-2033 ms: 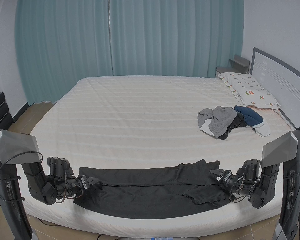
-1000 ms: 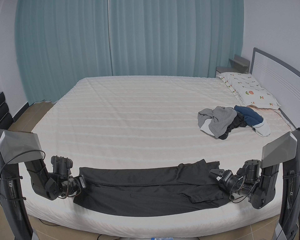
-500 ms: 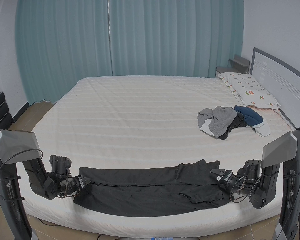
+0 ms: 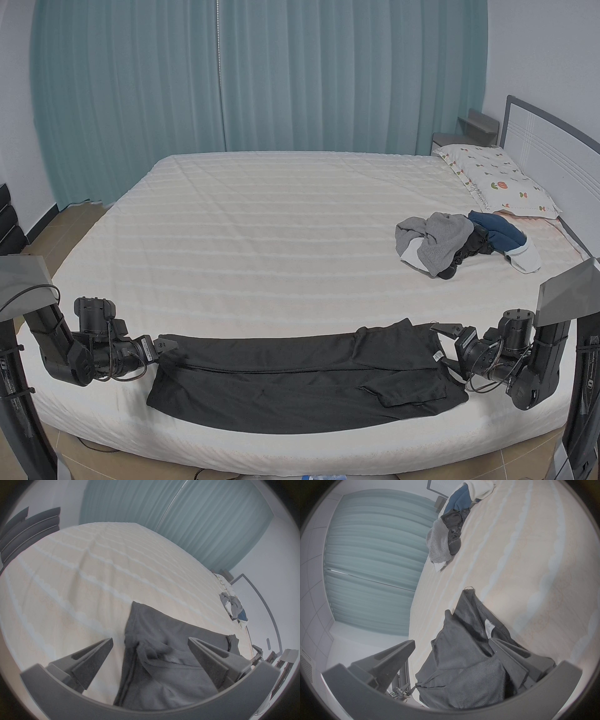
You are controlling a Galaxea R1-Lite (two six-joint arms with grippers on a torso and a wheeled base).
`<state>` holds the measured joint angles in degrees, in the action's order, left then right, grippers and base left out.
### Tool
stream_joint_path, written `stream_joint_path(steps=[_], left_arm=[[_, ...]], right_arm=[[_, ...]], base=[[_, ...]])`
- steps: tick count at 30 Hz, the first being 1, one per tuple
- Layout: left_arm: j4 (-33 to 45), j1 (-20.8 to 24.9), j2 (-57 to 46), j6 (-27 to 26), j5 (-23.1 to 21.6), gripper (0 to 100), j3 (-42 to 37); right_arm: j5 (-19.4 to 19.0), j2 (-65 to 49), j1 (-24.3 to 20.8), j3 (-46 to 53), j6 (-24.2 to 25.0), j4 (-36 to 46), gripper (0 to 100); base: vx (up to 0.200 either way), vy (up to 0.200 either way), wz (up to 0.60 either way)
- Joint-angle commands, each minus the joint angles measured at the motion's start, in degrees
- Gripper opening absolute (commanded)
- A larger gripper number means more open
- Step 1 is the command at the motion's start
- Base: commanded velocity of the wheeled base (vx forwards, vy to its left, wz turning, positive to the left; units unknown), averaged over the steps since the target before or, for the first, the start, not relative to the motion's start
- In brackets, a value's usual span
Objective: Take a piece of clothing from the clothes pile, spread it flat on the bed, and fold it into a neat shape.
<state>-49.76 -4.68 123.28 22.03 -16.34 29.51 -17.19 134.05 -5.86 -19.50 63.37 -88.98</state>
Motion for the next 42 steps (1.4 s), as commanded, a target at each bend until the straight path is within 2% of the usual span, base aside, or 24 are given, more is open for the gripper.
stream_joint_path(steps=[1, 7, 12, 21, 22, 33, 36, 42], left_arm=[[-0.4, 0.1, 4.9, -0.5, 0.0, 100, 3.1], [-0.6, 1.4, 7.7, -4.5, 0.3, 100, 4.2], [-2.3, 2.1, 9.7, -4.7, 0.4, 100, 4.7], [-4.5, 3.1, 10.4, -4.8, 0.6, 100, 3.8], [-4.4, 3.5, 10.1, -4.8, 0.7, 0, 3.6], [-10.1, 3.8, 10.0, -4.6, 1.6, 0, 0.6], [-10.4, 3.7, 10.0, -4.3, 3.1, 0, 0.7], [-10.4, 3.7, 9.8, -4.3, 3.2, 0, 0.2]], right_arm=[[-0.6, -0.4, 1.8, -0.4, 0.0, -0.5, 100], [-1.0, 0.1, 1.3, 0.0, -1.1, -0.5, 100], [-1.1, 0.9, 1.1, 0.3, -3.3, -0.5, 100], [-1.2, 0.9, 1.1, 0.3, -3.3, -0.5, 100], [-1.2, 0.9, 1.1, 0.3, -3.3, -0.5, 100], [-1.6, 0.8, 1.1, 0.3, -3.3, -0.5, 100], [-1.6, 0.8, 1.1, 0.3, -3.3, -0.5, 100], [-1.6, 0.8, 1.1, 0.3, -3.3, -0.5, 100]], base=[[0.0, 0.0, 0.0], [0.0, 0.0, 0.0], [0.0, 0.0, 0.0], [0.0, 0.0, 0.0], [0.0, 0.0, 0.0], [0.0, 0.0, 0.0], [0.0, 0.0, 0.0], [0.0, 0.0, 0.0]])
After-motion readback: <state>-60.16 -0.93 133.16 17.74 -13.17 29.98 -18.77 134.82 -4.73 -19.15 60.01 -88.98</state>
